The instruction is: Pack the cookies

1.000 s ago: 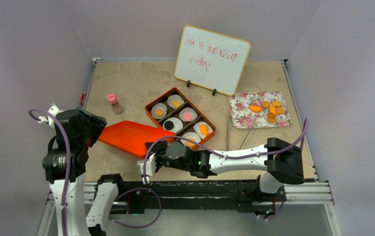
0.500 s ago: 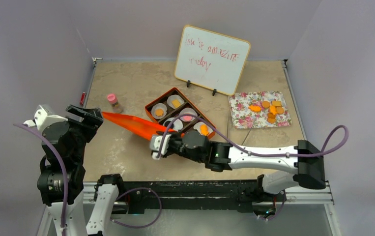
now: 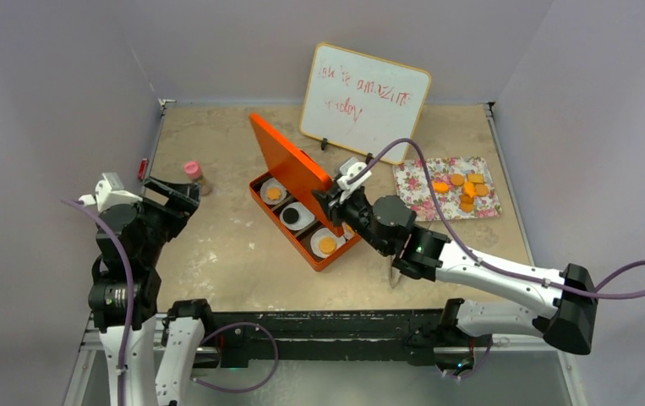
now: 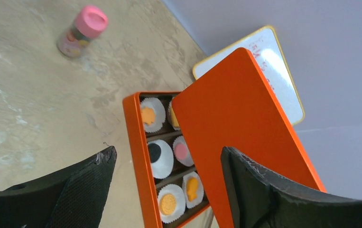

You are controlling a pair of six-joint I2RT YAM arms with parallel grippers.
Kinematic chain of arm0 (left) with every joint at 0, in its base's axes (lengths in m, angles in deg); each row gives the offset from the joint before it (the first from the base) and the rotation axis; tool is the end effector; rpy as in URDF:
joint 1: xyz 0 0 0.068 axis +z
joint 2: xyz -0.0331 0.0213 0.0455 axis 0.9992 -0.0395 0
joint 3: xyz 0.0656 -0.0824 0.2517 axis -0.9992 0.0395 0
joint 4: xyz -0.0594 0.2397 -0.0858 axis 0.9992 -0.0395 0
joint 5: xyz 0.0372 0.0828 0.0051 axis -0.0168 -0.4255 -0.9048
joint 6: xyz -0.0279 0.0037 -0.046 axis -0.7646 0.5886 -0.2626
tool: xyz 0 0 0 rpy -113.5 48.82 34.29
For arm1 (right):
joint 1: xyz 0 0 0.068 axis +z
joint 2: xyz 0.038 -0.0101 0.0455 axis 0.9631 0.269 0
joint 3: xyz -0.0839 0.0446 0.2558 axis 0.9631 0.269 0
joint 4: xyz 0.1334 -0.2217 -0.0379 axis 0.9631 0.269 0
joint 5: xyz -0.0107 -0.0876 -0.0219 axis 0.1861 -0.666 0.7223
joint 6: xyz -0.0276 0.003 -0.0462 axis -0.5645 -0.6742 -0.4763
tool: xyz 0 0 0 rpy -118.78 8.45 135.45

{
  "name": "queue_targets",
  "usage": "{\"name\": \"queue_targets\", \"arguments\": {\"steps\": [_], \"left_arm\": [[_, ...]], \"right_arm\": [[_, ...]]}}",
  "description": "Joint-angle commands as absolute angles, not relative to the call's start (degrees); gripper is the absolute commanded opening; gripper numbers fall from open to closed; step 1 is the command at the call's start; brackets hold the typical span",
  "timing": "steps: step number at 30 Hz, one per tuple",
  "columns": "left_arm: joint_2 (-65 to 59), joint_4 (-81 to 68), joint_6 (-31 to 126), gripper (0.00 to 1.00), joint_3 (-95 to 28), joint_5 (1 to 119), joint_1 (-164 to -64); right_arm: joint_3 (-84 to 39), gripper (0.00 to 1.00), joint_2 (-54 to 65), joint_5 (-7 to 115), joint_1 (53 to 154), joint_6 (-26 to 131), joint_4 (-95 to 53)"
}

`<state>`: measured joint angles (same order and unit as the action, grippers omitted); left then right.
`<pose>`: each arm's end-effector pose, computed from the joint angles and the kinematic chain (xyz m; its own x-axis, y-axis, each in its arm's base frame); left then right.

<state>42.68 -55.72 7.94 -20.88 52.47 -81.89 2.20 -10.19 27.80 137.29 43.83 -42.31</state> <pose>0.0774 0.0076 0.3859 -0.1139 -0.7943 -0.5968 -0.2894 0.6012 -0.7449 0.1329 0.2347 0.3631 0.0737 0.0792 -0.9941 -0.6964 0.7176 0.0055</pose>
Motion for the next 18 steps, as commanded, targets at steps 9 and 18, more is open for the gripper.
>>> {"name": "queue_targets", "arguments": {"steps": [9, 18], "left_arm": [[38.68, -34.19, -6.22, 0.80, -7.03, 72.75, -82.01], [36.20, -25.26, -11.52, 0.80, -2.84, 74.51, -84.92]], "right_arm": [[4.70, 0.00, -16.61, 17.88, 134.84, 67.54, -54.71], [3.19, 0.00, -16.85, 12.96, 133.20, 74.24, -61.19]]}}
